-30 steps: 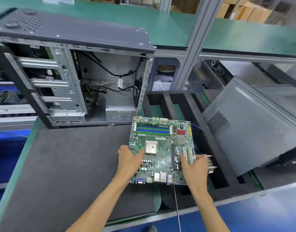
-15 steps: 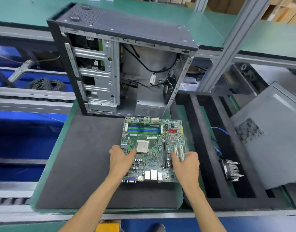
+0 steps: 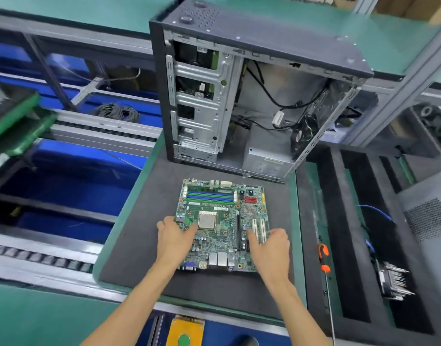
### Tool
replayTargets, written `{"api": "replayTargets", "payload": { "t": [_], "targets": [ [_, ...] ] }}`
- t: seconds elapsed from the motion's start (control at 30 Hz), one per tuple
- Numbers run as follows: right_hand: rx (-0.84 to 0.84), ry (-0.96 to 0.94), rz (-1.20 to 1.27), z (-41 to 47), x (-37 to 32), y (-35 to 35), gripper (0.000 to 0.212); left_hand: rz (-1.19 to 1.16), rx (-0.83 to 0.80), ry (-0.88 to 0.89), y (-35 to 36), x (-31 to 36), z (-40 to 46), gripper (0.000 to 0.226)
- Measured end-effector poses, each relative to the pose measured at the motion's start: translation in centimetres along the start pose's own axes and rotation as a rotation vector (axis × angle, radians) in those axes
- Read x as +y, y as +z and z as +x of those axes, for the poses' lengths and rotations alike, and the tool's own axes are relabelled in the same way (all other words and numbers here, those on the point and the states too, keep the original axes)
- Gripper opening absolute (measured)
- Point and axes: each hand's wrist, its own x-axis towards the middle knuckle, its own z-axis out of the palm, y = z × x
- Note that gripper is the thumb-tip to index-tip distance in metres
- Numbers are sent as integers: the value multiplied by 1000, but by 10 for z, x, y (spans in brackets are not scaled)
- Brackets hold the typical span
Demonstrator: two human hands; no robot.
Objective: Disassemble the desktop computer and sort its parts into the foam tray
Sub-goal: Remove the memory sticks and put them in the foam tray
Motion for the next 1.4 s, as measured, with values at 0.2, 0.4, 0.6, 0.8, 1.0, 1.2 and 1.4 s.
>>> {"api": "replayTargets", "payload": {
  "t": [0.2, 0.4, 0.6, 0.8, 1.0, 1.2, 1.4],
  "targets": [
    [48, -68, -142, 0, 9, -2, 52, 203, 63, 102, 6, -6, -4, 68],
    [135, -100, -304, 4, 9, -8, 60, 509, 224, 346, -9, -6, 1, 54],
    [121, -154, -74, 58, -24, -5, 71, -74, 129, 228, -19, 18, 64, 34],
    [19, -138, -164, 103, -35, 25, 77, -193, 137, 139, 0, 33, 88, 21],
    [89, -191, -135, 104, -22, 37, 80, -219, 96, 200, 0, 21, 89, 14],
    [97, -200, -172, 106, -22, 41, 81, -126, 165, 297, 8, 20, 91, 11],
    [105, -186, -187, 106, -25, 42, 77, -9, 252, 254, 23, 21, 94, 13]
  ]
}}
